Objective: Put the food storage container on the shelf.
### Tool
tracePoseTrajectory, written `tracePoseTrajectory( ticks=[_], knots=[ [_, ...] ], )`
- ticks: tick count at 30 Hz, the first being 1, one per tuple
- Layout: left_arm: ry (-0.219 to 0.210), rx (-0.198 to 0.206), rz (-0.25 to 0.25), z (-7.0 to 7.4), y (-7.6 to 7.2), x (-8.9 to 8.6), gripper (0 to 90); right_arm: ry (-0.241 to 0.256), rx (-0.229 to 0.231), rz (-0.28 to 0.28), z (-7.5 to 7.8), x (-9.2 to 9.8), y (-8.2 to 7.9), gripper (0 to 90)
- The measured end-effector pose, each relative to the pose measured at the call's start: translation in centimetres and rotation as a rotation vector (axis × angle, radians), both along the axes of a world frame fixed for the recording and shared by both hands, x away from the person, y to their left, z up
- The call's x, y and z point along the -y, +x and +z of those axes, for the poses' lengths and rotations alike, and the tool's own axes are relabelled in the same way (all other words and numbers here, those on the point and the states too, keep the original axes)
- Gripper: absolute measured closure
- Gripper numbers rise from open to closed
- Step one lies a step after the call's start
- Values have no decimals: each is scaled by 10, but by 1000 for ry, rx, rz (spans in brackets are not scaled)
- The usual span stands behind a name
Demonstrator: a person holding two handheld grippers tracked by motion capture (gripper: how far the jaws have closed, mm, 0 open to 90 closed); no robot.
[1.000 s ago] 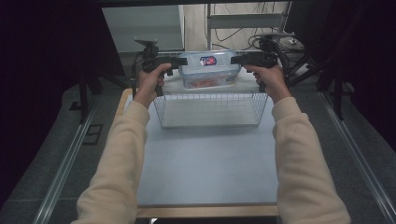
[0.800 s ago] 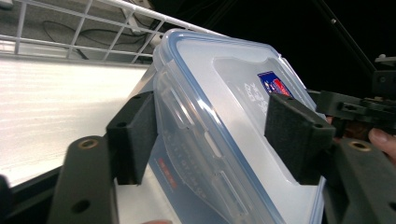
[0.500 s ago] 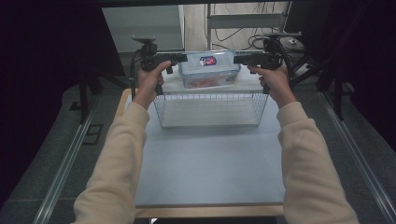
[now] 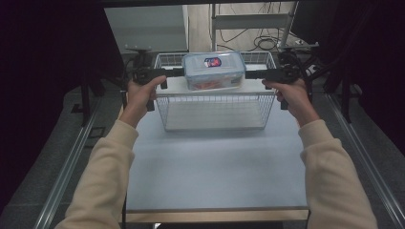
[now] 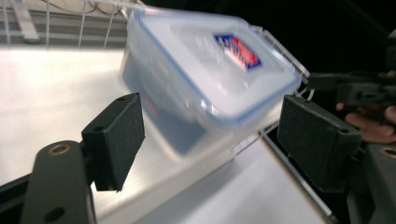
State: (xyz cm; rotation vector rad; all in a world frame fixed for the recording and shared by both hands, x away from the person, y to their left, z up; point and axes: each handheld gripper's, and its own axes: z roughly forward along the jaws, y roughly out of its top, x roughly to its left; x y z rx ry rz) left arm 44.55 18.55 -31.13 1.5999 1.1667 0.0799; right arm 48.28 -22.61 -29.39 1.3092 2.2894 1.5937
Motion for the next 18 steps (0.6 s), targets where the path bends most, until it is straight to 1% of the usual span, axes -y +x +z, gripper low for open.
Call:
tracePoseTrajectory(
  ticks=[2, 4, 5, 6, 7, 9, 12, 14, 17, 18],
  knots=[
    [9, 8, -8, -3, -11, 0, 226, -8, 2, 19, -3, 3, -9, 309],
    [40, 22, -5, -8, -22, 1, 230, -17, 14, 35, -7, 6, -20, 309],
    [40, 22, -5, -8, -22, 1, 235, -26, 23, 42, -10, 8, -26, 308],
    [53, 34, -24, -14, -35, 1, 237, -30, 35, 49, -13, 10, -31, 307],
    [58, 43, -28, -17, -41, 1, 238, -30, 41, 54, -17, 12, -36, 305],
    [52, 56, -38, -24, -54, 0, 239, -29, 46, 61, -24, 17, -47, 304],
    [47, 71, -56, -34, -72, -1, 243, -32, 58, 78, -37, 22, -62, 299],
    [56, 80, -68, -41, -85, 0, 246, -36, 63, 95, -47, 24, -73, 294],
    [61, 74, -102, -57, -105, 2, 248, -56, 67, 116, -65, 28, -87, 286],
    [74, 73, -106, -63, -112, 4, 248, -59, 68, 119, -72, 29, -91, 285]
  ],
)
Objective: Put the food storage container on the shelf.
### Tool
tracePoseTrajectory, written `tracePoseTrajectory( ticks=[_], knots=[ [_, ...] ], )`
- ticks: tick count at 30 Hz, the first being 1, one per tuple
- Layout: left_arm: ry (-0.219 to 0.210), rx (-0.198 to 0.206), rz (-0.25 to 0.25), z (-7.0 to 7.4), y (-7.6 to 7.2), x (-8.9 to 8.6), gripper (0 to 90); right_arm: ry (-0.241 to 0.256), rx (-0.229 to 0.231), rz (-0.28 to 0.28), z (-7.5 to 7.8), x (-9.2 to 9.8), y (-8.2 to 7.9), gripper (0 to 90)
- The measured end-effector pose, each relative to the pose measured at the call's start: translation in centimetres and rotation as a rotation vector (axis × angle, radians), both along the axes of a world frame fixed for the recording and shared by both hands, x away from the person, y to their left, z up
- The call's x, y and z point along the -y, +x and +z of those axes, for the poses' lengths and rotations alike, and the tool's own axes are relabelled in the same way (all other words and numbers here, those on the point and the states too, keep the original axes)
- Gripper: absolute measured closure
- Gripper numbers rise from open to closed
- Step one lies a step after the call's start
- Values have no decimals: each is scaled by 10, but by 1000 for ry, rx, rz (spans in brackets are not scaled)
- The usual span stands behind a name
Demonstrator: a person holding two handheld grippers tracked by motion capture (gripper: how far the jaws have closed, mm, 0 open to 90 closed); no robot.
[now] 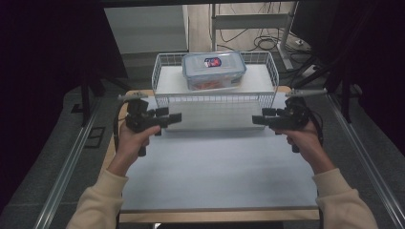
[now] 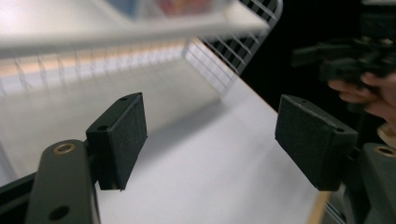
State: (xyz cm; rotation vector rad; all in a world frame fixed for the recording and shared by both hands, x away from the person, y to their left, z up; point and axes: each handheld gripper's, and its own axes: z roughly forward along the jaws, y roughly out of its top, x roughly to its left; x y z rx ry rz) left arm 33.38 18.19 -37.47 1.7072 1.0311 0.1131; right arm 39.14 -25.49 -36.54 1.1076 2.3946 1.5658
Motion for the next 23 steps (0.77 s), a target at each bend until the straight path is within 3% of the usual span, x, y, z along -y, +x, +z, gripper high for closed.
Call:
tracePoseTrajectory(
  ticks=[6, 11, 17, 20, 23],
  knots=[
    [65, -1, -28, -42, -27, 8, 258, -53, -23, 14, -40, 4, -21, 277],
    [101, -37, -58, -70, -31, 13, 259, -86, -39, 23, -65, 4, -35, 274],
    [111, -54, -69, -78, -29, 19, 261, -107, -30, 32, -74, 0, -39, 265],
    [111, -57, -61, -79, -29, 17, 261, -100, -12, 25, -73, 0, -40, 245],
    [107, -66, -45, -82, -28, 14, 260, -137, 27, 6, -79, 0, -41, 201]
  ],
)
